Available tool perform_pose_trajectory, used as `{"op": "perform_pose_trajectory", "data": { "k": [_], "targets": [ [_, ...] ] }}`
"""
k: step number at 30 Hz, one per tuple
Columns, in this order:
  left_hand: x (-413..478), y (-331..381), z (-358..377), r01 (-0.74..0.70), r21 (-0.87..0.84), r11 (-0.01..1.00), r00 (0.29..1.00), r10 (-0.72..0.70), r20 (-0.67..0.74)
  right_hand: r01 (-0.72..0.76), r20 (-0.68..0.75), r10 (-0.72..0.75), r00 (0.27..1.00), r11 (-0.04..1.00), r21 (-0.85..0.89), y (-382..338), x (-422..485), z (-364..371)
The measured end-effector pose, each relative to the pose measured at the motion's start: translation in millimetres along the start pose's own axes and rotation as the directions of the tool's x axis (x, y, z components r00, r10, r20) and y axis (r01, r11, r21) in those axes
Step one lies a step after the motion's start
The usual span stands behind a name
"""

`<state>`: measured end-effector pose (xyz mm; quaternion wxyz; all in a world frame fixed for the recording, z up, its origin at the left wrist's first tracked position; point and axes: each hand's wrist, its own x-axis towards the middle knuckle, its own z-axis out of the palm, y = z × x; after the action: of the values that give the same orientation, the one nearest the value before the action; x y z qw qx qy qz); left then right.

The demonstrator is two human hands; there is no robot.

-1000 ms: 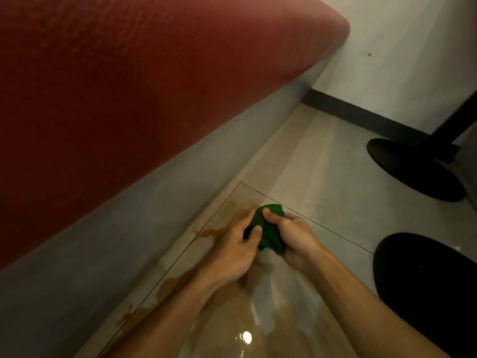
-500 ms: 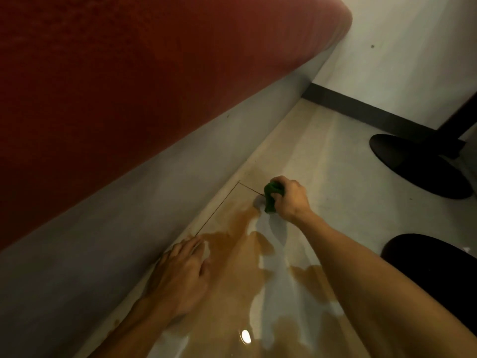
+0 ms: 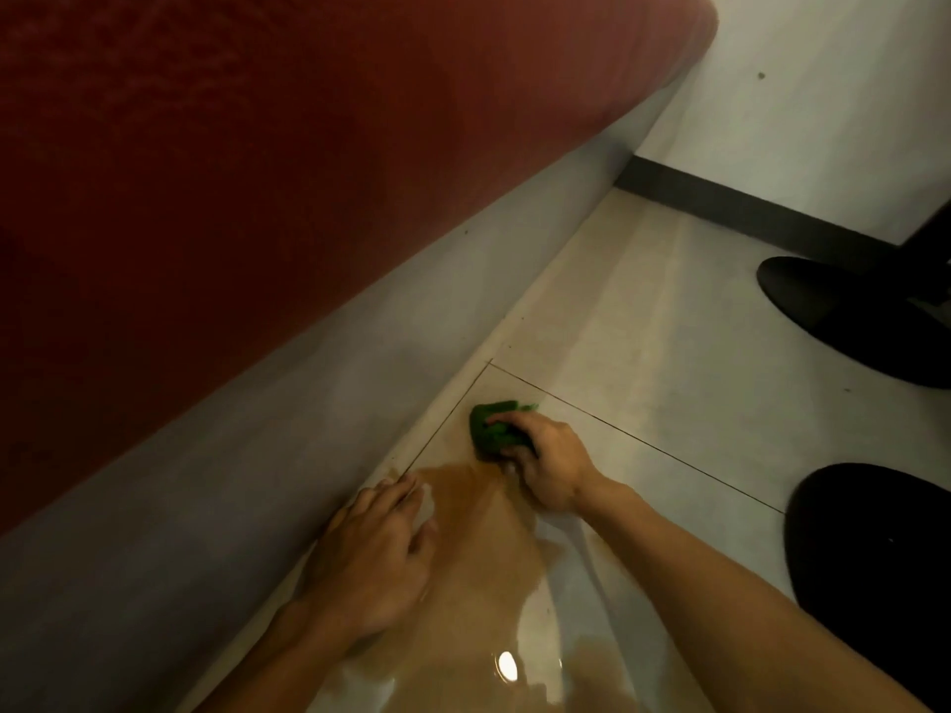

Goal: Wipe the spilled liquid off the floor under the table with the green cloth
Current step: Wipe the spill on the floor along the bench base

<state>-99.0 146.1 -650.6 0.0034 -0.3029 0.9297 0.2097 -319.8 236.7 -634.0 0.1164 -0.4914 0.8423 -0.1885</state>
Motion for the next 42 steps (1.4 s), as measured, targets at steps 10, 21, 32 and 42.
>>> {"op": "perform_pose_trajectory", "data": {
  "k": [10, 21, 32, 42],
  "targets": [
    [-1, 0, 2, -0.014, 0.021, 1.0, 1.0, 0.015, -0.008, -0.282, -0.048, 0.287, 0.957, 0.955, 0.096, 43, 5, -31],
    [-1, -1, 2, -0.039, 0.088, 0.995, 0.999, 0.041, -0.02, -0.157, -0.003, 0.159, 0.987, 0.982, 0.106, -30, 42, 23],
    [-1, -7, 7, -0.051, 0.048, 0.998, 0.998, 0.052, -0.022, -0.018, 0.02, 0.018, 1.0, 1.0, -0.007, 31, -4, -6],
    [-1, -9, 5, -0.079, 0.042, 0.996, 0.995, 0.082, -0.06, -0.159, -0.168, 0.178, 0.97, 0.98, 0.122, 24, -29, 1]
  ]
}}
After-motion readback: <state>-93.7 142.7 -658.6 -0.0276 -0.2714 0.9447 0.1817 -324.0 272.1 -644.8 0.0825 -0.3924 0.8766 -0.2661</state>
